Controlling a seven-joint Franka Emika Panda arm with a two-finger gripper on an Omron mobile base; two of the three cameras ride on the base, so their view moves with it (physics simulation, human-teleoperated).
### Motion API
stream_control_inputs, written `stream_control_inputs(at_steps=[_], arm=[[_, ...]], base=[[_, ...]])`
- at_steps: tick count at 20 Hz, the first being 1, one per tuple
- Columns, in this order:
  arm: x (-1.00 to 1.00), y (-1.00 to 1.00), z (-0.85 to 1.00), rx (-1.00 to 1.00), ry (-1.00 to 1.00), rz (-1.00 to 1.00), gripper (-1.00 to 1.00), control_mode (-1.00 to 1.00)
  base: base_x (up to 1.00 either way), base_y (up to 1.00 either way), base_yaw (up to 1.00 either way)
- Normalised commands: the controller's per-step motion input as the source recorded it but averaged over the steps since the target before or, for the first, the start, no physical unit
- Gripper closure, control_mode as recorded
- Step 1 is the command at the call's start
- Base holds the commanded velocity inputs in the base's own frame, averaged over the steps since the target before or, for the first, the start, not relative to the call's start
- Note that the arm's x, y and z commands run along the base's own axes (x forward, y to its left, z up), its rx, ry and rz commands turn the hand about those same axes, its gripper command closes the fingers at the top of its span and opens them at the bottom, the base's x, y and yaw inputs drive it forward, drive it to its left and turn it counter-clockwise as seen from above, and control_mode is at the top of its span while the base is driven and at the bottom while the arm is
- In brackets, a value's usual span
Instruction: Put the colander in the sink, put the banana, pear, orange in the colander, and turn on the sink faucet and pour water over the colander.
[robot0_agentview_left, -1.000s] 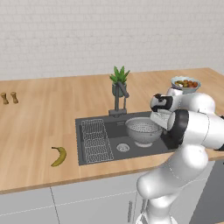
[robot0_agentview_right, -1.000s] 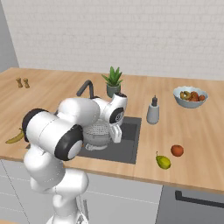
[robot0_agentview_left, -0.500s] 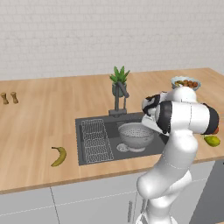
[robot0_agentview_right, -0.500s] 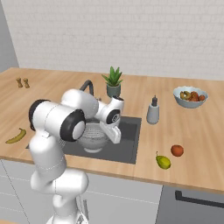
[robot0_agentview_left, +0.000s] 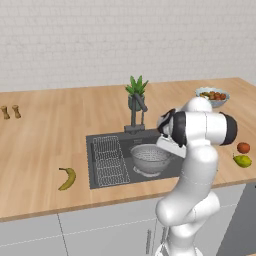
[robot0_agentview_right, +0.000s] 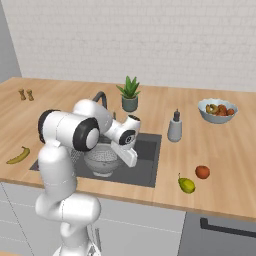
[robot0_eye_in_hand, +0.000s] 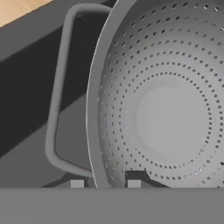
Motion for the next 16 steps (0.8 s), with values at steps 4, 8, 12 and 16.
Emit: stream_control_inputs(at_steps=[4,8,12,16], arm=[[0.28,0.16,-0.19,0.0,0.0,0.01,1.0,-1.0],[0.06,0.31,-0.22,-0.01,-0.03,0.0,1.0,-1.0],[0.02,0.32,-0.29,-0.03,0.0,0.0,1.0,-1.0],[0.0,0.19,-0.27,-0.1,-0.09,0.0,1.0,-1.0]], base=[[0.0,0.0,0.0],[0.0,0.0,0.0],[0.0,0.0,0.0],[0.0,0.0,0.0]])
